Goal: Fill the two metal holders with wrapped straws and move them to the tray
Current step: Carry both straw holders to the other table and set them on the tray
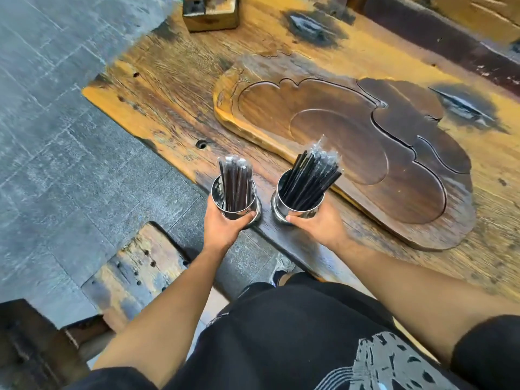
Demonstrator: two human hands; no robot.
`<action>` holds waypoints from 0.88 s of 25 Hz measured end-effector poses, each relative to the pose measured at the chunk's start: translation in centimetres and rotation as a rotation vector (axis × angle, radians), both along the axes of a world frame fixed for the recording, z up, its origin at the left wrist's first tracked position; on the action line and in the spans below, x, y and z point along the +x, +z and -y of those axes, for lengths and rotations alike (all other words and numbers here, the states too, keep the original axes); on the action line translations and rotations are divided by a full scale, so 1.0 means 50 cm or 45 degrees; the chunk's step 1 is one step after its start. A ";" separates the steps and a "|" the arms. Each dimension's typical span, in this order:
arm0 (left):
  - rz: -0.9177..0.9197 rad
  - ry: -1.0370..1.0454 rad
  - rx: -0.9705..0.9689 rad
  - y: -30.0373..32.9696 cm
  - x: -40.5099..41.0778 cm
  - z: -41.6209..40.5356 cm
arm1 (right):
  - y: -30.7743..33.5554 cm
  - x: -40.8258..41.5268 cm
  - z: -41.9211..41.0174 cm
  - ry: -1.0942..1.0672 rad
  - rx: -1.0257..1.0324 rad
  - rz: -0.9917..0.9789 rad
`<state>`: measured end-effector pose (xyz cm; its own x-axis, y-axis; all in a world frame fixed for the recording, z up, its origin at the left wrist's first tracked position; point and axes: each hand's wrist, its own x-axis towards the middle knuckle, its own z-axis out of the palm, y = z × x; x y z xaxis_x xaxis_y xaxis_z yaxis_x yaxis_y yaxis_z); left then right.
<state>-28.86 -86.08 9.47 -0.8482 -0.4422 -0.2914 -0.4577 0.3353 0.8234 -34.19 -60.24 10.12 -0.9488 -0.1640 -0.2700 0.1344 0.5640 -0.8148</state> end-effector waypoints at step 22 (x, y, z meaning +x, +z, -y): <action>-0.079 -0.809 0.065 0.052 -0.552 0.046 | 0.024 -0.232 0.070 -0.925 -0.032 0.019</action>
<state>-56.48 -88.38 12.07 -0.9564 0.1657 -0.2406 -0.1333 0.4854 0.8641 -45.81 -63.74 11.33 -0.8166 0.5000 -0.2884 0.4794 0.3093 -0.8213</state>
